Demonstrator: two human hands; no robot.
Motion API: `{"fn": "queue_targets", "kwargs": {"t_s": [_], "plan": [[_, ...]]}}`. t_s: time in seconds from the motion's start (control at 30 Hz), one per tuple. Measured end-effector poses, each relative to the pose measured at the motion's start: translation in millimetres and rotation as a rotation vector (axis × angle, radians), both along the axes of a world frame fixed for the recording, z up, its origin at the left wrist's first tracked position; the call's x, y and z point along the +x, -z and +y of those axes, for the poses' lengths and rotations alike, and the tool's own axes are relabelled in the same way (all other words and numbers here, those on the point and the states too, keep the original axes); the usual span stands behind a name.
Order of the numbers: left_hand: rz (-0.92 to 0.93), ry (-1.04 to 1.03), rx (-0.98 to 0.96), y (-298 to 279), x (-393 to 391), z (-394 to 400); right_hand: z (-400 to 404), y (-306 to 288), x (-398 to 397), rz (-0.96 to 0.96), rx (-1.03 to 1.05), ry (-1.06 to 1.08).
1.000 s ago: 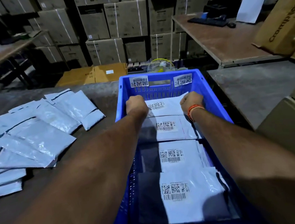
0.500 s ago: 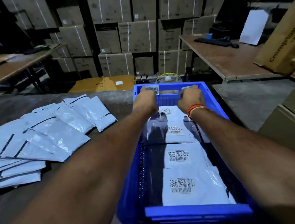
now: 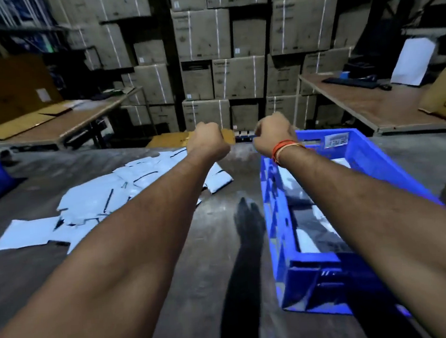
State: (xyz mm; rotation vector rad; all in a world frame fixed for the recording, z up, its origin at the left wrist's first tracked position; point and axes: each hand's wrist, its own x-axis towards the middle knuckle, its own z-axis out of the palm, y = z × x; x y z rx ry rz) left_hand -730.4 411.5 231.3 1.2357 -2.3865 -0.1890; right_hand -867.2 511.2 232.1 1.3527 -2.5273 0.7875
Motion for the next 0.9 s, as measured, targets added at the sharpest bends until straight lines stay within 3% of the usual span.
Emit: {"fn": "queue_targets", "kwargs": {"t_s": [0.2,0.4,0.9], "plan": [[-0.059,-0.022,0.029,25,92,-19,-30,29,106,-0.057,0.081,-0.051],[-0.124,0.0,0.117,65,144,-27,-37,75,159,-0.17,0.207,-0.051],[-0.127,0.079,0.199,120,110,-104,-99,139,125,-0.236,0.294,-0.057]]}}
